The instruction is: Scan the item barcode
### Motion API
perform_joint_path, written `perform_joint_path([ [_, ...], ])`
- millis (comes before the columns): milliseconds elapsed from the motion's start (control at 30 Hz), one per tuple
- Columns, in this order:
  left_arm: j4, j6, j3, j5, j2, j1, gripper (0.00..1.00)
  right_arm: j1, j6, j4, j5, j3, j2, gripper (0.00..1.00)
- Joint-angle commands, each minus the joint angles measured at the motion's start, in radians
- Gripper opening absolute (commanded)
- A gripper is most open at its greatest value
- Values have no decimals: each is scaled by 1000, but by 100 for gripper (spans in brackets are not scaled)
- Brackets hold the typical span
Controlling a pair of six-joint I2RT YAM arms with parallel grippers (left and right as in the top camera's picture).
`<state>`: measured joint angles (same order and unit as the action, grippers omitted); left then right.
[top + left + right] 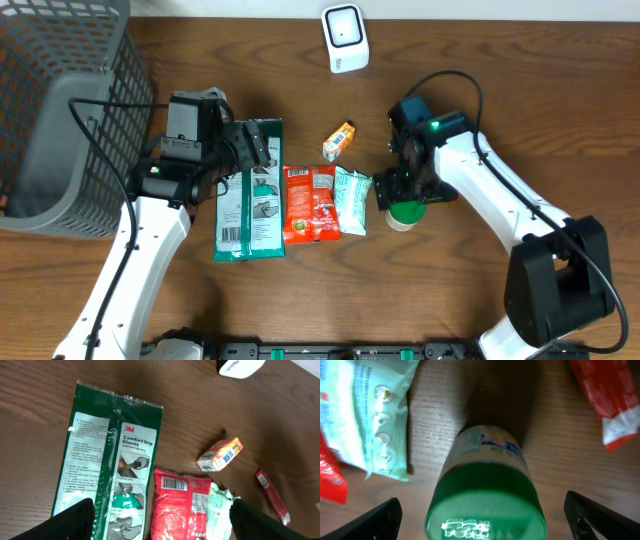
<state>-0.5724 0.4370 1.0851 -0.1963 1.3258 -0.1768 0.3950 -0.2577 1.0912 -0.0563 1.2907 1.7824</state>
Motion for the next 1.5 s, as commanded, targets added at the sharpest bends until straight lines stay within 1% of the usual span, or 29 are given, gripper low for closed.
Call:
perform_joint_path([
  [0,0,-17,7,3,1,3,86,13,12,-53,-5,-64,4,98],
  [133,0,-17,7,3,1,3,86,26,13,-151,-5,-145,4,94],
  [267,0,-17,7,3,1,3,86,26,13,-200,9,-179,4,94],
  [333,0,-17,7,3,1,3,86,26,12,-202,22,-182,4,91],
  [400,0,-17,7,3,1,3,86,26,12,-200,29,-182,4,85],
  [467,0,-17,7,3,1,3,86,26,12,-198,29,-182,4,83],
  [600,0,-17,7,3,1,3,86,26,12,-202,29,-182,4,75],
  [767,0,-17,7,3,1,3,87,26,12,-192,29,-182,4,73],
  [933,0,-17,7,3,1,3,86,26,12,-192,29,-182,4,67],
  [1067,0,-17,7,3,1,3,86,24,12,-190,29,-182,4,66],
  [1133,0,-17,7,3,1,3,86,24,2,-189,29,-182,4,63],
  [1167,0,-17,7,3,1,3,86,24,-9,-187,29,-182,4,64],
  [1200,0,-17,7,3,1,3,86,24,-28,-183,29,-182,4,70],
  [1267,0,-17,7,3,1,3,86,24,-56,-178,29,-182,4,73],
  [1400,0,-17,7,3,1,3,86,24,-159,-157,9,-182,4,74],
  [1467,0,-17,7,3,1,3,86,24,-182,-154,-19,-182,4,73],
])
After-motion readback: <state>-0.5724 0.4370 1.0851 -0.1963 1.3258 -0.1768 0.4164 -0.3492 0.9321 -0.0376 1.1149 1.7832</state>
